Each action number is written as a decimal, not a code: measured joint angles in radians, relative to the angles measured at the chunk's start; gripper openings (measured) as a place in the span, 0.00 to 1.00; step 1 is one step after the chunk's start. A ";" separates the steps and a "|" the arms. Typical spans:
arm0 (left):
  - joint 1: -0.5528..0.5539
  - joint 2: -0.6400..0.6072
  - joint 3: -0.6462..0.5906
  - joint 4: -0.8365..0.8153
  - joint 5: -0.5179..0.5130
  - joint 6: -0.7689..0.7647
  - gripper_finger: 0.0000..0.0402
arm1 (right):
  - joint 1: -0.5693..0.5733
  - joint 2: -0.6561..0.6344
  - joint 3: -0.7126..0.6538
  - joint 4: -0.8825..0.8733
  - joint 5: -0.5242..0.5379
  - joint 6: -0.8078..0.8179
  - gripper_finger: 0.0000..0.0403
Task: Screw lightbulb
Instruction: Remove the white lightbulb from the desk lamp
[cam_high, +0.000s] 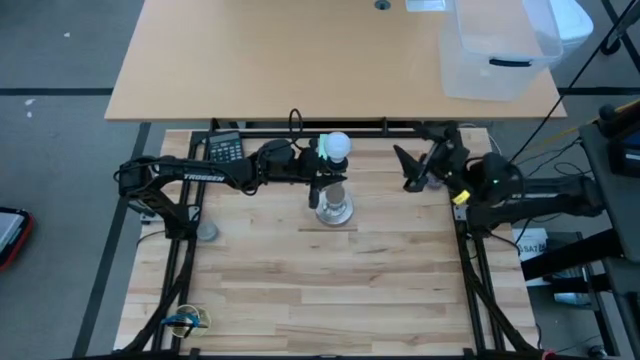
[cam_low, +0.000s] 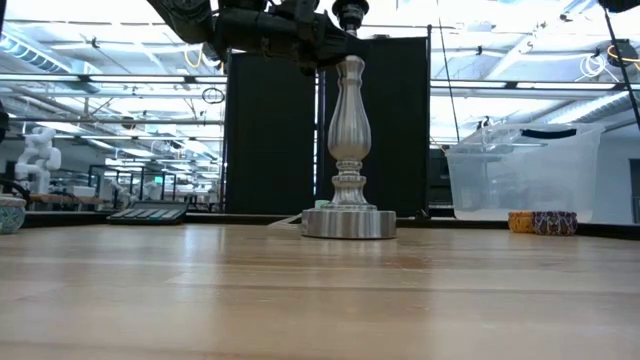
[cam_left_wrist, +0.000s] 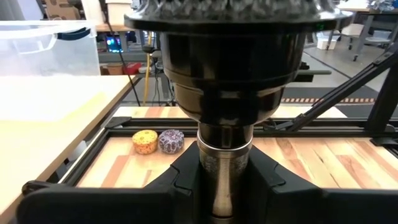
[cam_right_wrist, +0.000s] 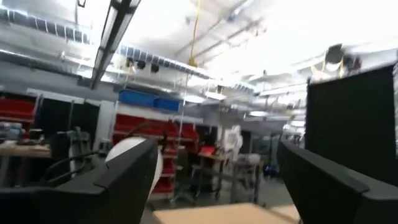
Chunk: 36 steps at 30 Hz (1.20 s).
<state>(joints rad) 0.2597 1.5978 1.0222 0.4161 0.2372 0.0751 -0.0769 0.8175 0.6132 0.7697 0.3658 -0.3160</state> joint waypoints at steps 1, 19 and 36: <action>0.000 0.000 0.000 -0.002 -0.007 0.000 0.18 | 0.000 0.016 0.000 0.003 0.000 0.024 0.78; 0.004 0.000 0.001 -0.021 -0.069 0.007 0.18 | 0.000 0.322 0.163 -0.021 -0.066 0.176 0.78; 0.004 0.000 0.000 -0.021 -0.075 0.013 0.18 | 0.013 0.426 0.309 -0.179 -0.084 0.199 0.81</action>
<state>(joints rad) 0.2642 1.5978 1.0222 0.3950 0.1623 0.0879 -0.0635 1.2439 0.9224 0.5908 0.2821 -0.1165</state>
